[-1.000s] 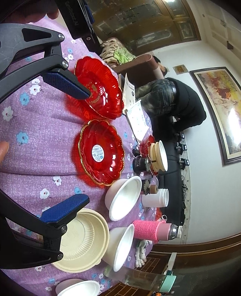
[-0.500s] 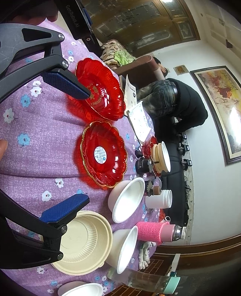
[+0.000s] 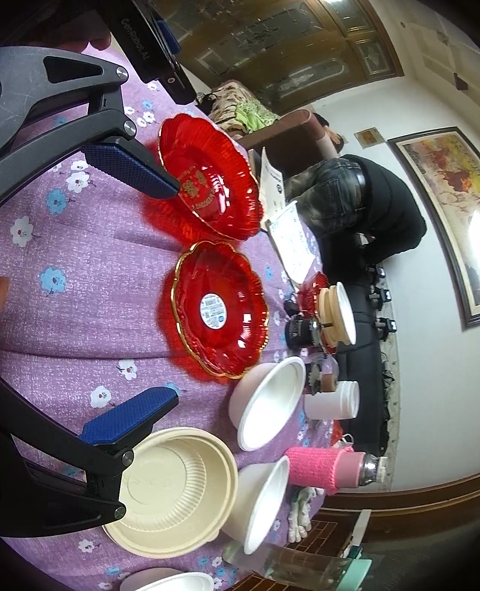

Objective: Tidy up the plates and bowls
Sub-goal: 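Move both tools forward to the rim of the large red 'THE WEDDING' plate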

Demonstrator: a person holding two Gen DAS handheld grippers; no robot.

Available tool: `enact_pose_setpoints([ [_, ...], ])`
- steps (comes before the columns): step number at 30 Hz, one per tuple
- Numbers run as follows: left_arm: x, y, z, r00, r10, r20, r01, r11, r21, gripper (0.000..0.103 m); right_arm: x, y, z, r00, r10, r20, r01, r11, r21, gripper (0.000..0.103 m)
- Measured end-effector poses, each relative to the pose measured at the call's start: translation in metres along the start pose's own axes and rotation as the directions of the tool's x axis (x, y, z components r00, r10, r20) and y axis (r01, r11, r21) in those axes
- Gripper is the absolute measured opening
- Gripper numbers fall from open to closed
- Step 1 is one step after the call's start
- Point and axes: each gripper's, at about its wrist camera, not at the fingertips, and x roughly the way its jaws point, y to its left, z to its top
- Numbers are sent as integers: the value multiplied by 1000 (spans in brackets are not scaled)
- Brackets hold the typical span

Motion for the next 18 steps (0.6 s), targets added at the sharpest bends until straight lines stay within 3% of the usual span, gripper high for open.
enact_pose_setpoints([
  [3, 11, -2, -12, 998, 45, 49, -46, 999, 25, 102, 1, 1, -4, 1000, -20, 15, 20, 1000, 11, 103],
  [5, 22, -2, -19, 998, 52, 37, -53, 998, 33, 102, 2, 4, -6, 999, -46, 24, 46, 999, -11, 103],
  [7, 35, 0, -24, 999, 51, -5, -50, 998, 33, 102, 10, 10, -11, 995, -100, 13, 101, 994, -50, 103],
  [14, 60, 8, -31, 990, 41, -136, -42, 999, 1, 102, 51, 15, -29, 960, -236, -148, 215, 966, -147, 103],
  [18, 81, 15, -36, 970, 21, -242, -30, 999, -35, 102, 71, 6, -35, 922, -302, -241, 268, 949, -165, 103],
])
